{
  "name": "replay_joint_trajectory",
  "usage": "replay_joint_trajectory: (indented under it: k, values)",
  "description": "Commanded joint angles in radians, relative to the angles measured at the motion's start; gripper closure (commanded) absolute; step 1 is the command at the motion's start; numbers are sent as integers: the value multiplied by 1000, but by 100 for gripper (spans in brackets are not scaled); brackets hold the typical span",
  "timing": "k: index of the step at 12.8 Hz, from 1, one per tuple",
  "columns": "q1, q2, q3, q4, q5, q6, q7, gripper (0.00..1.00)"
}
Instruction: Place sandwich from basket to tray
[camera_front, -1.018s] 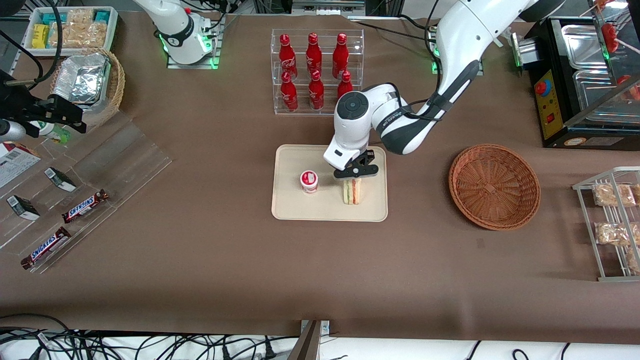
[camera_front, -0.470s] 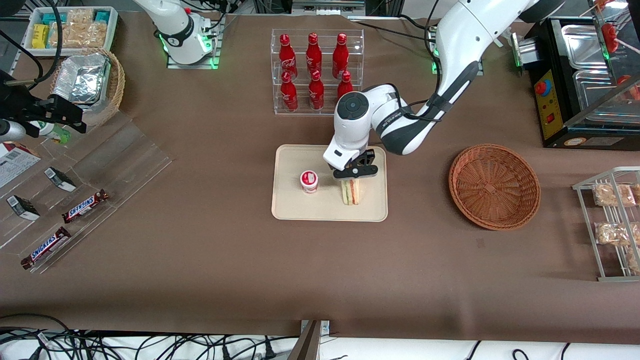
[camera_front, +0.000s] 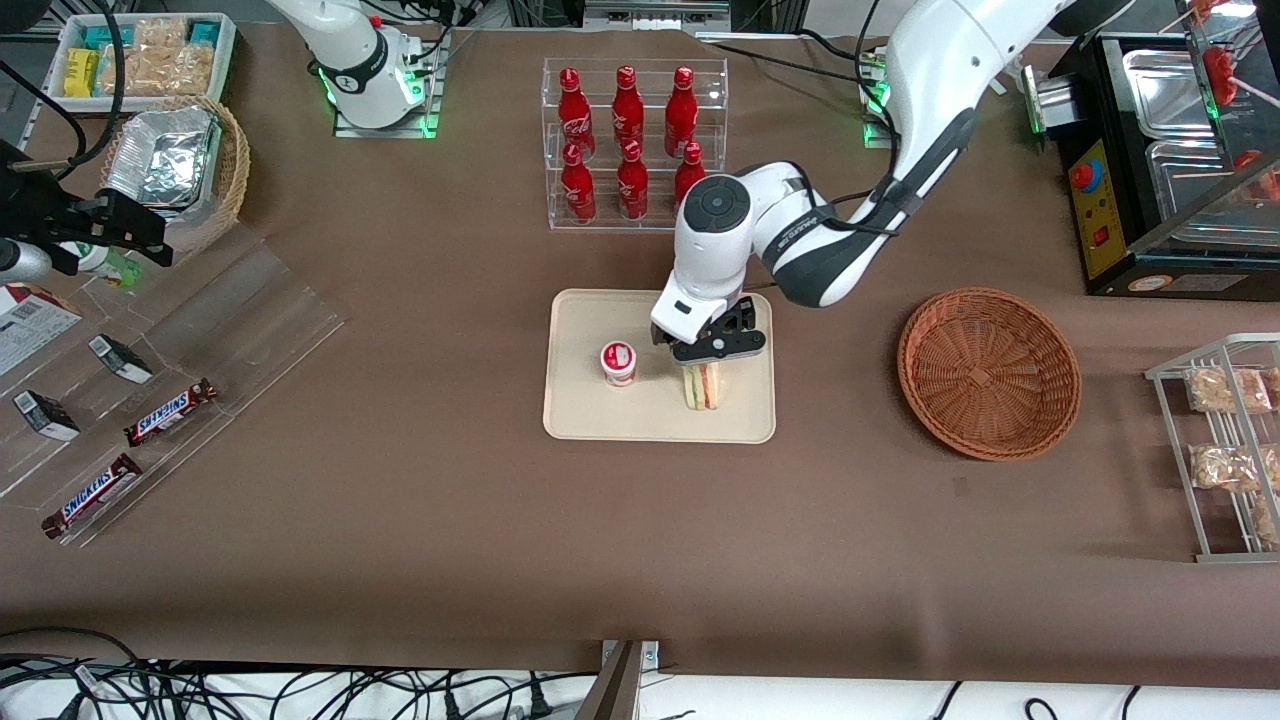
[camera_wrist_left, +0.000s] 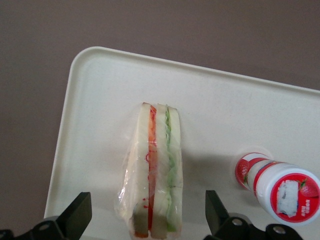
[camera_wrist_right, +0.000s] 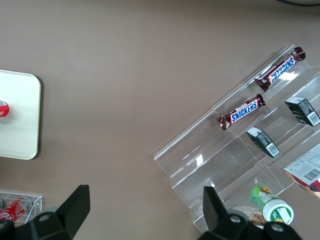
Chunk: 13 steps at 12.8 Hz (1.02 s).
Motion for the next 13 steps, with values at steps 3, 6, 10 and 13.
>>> replay_joint_trajectory:
  k: [3, 6, 10, 13]
  values:
    - [68, -153, -24, 10, -130, -112, 2, 0]
    - [146, -202, -27, 100, -191, -232, 14, 0]
    - [281, -208, -28, 258, -250, -465, 286, 0]
    - [400, -216, -30, 291, -251, -542, 473, 0]
